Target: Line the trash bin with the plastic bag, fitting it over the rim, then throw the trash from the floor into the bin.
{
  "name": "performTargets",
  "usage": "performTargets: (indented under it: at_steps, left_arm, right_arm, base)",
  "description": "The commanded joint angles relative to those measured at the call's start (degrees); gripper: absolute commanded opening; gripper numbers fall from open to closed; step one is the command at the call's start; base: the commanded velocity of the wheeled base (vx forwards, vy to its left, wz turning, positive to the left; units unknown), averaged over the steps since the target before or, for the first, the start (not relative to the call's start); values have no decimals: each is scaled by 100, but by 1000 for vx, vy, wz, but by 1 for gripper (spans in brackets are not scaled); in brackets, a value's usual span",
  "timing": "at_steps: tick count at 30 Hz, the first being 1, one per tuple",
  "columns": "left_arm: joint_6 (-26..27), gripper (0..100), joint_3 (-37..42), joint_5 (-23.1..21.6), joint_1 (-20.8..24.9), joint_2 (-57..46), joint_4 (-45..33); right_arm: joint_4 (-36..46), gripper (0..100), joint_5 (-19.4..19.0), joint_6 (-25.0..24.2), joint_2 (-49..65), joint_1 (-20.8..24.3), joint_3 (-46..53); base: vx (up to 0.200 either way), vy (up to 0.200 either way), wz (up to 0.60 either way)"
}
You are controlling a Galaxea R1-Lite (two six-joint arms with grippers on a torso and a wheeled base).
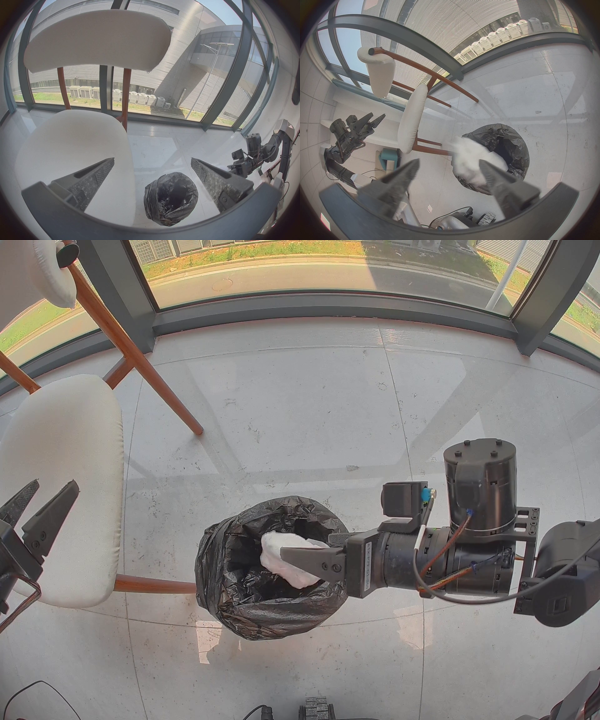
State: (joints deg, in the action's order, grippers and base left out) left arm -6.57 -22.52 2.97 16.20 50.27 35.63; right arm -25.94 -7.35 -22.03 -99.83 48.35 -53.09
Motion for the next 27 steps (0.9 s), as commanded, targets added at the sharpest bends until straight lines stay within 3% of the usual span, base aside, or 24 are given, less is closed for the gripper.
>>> performTargets:
  at_steps: [1,5,10,11,14,18,21,22,27]
  left_arm:
    - [7,100,-113,80,-231,0,-4]
    - [-2,100,-201,168,-653,-9,-4]
    - [-2,100,-157,414,-1260,-255,-4]
    - [-11,100,-51,423,-1392,-501,-21]
    - [-11,100,292,397,-1348,-949,-100]
    - [-11,100,810,151,-1348,-1758,-461]
    - [-11,100,1206,-166,-1356,-2549,-1006]
    - [-11,100,1241,-192,-1356,-2646,-1067]
    - [-11,100,1584,-447,-1365,-4307,-2649]
  right_arm:
    - [-7,100,67,-12,78,-247,88]
    - [-7,100,287,-47,508,-783,290]
    - [45,100,419,-144,1501,-1785,783]
    - [98,100,427,-135,2002,-2374,1011]
    - [124,100,427,-91,2785,-3499,1389]
    - [116,100,718,-56,3804,-4641,1934]
    - [116,100,1245,93,4648,-4747,2602]
    - [116,100,1280,120,4736,-4756,2690]
    - [124,100,1447,1139,6757,-4747,4254]
  base:
    - [0,0,0]
    - [0,0,0]
    - [0,0,0]
    - [0,0,0]
    - [0,0,0]
    - [0,0,0]
    - [0,0,0]
    - [0,0,0]
    - [0,0,0]
